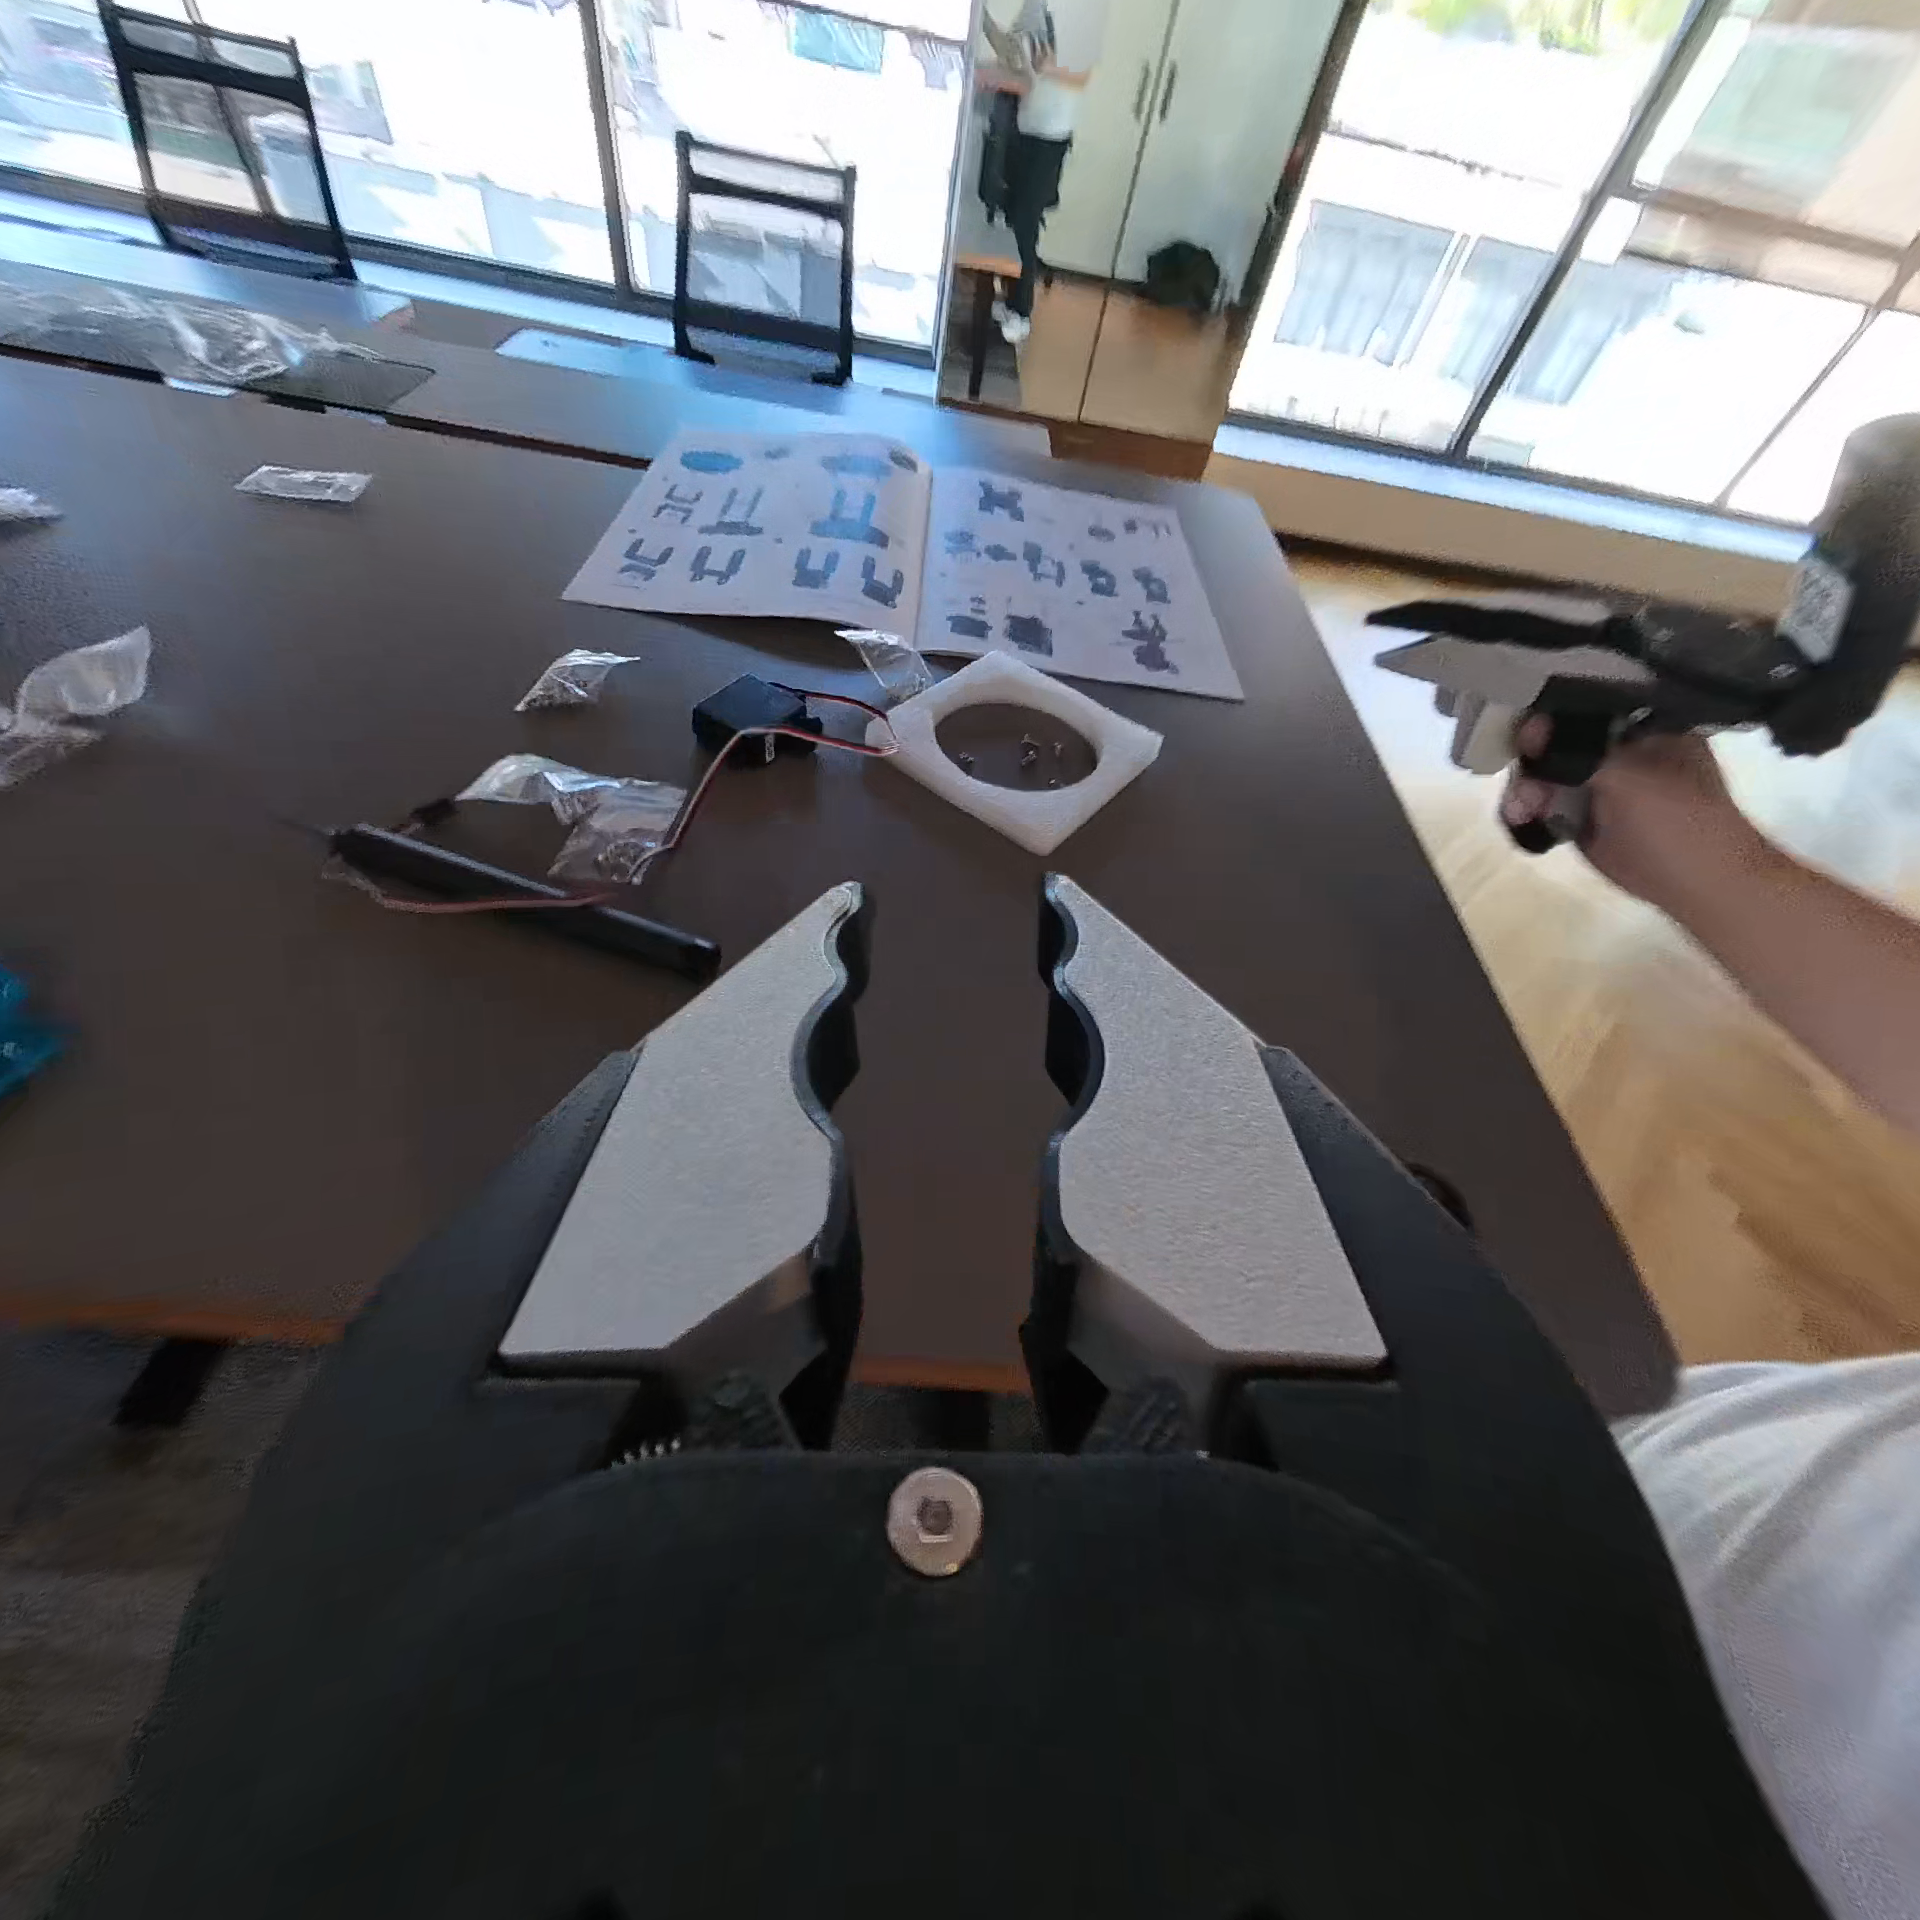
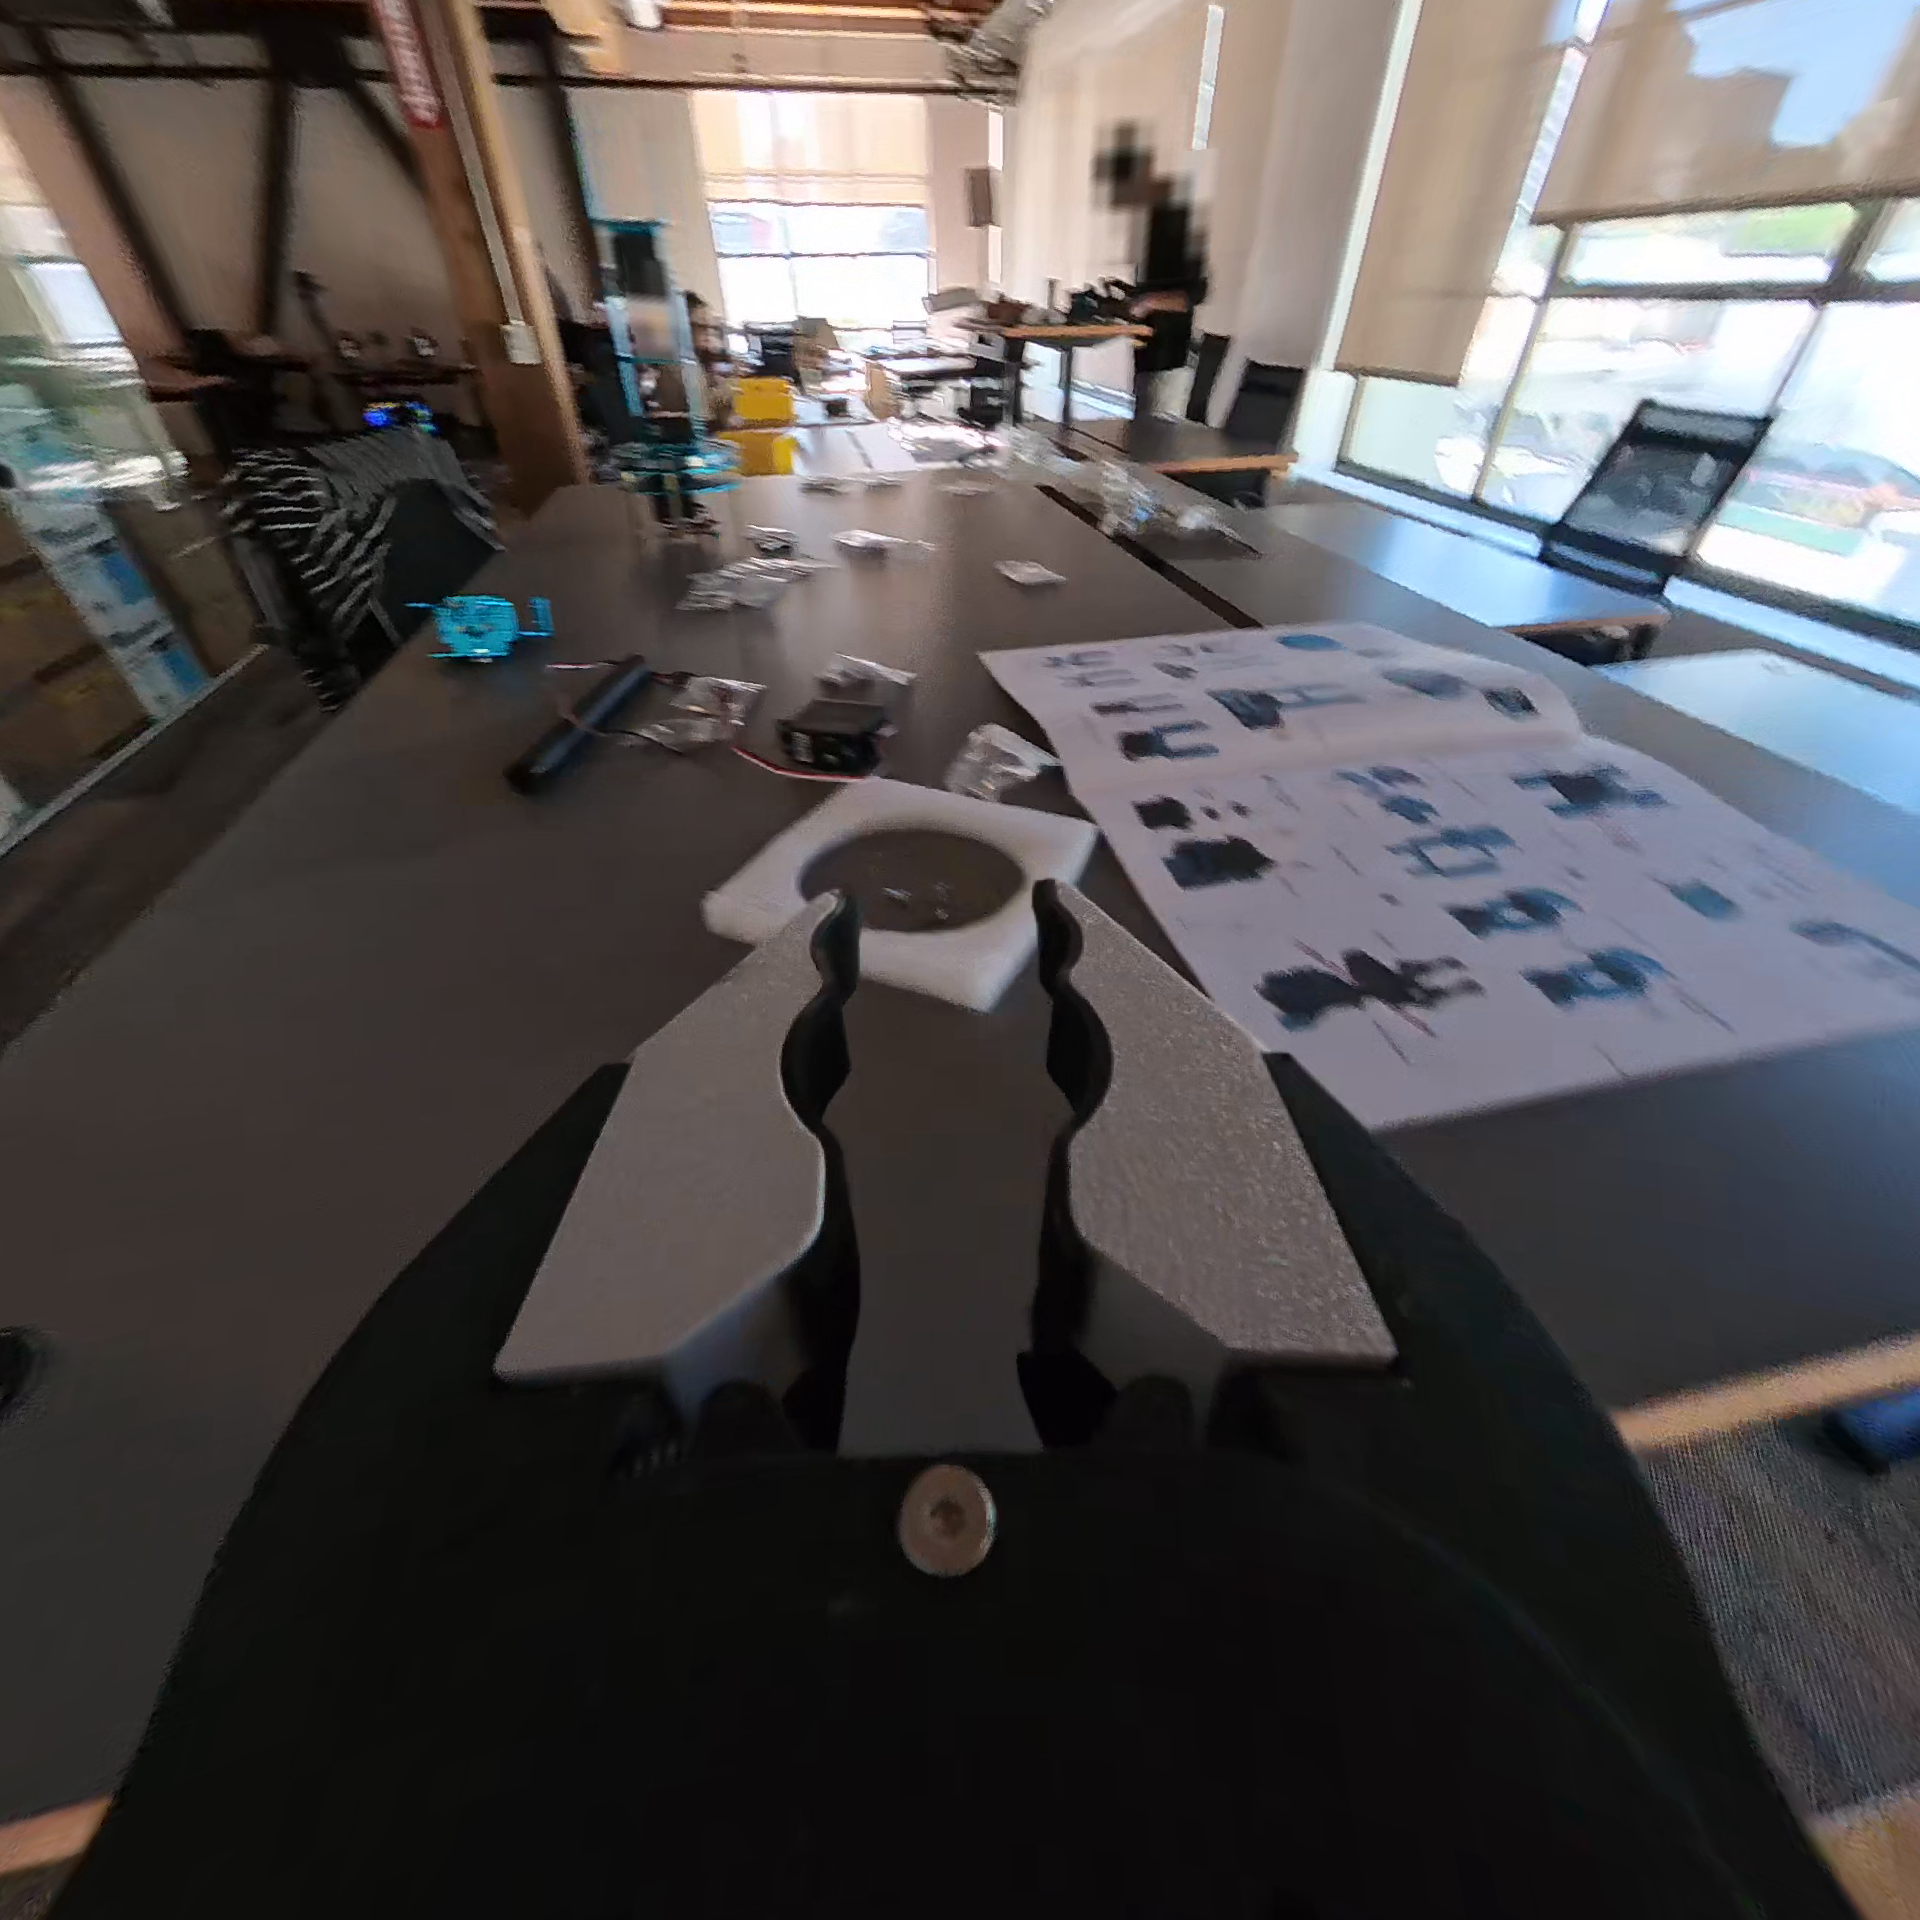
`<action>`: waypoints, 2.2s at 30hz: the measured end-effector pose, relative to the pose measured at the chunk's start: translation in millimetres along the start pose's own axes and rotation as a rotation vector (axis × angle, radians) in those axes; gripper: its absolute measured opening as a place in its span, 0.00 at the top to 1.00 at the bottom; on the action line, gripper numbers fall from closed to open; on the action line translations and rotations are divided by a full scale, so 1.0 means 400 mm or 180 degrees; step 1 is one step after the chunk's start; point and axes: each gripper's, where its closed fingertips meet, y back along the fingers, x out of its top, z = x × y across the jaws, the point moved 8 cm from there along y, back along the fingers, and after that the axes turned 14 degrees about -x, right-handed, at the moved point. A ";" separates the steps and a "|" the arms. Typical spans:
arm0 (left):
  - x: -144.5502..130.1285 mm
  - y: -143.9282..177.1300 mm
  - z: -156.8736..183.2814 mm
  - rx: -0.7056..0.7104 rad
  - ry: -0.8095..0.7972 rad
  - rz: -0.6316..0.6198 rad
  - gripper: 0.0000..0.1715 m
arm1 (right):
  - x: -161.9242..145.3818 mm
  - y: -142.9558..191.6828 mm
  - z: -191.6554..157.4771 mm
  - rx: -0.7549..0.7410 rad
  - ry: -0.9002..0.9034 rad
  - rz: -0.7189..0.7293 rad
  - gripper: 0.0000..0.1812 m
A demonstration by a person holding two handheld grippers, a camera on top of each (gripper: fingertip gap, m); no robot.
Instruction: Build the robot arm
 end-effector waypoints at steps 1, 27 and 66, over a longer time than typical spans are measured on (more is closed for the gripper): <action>0.008 -0.034 -0.022 -0.0010 -0.0056 -0.0109 0.81 | -0.010 0.005 0.031 -0.0098 -0.0092 -0.0062 0.80; 0.082 -0.730 -0.390 -0.1188 -0.0682 -0.2321 0.65 | 0.006 -0.422 0.581 -0.1821 0.0360 0.0192 0.78; 0.114 -0.660 -0.437 -0.1255 0.0340 -0.3595 0.74 | 0.008 -0.459 0.664 -0.1469 -0.0413 0.0392 0.78</action>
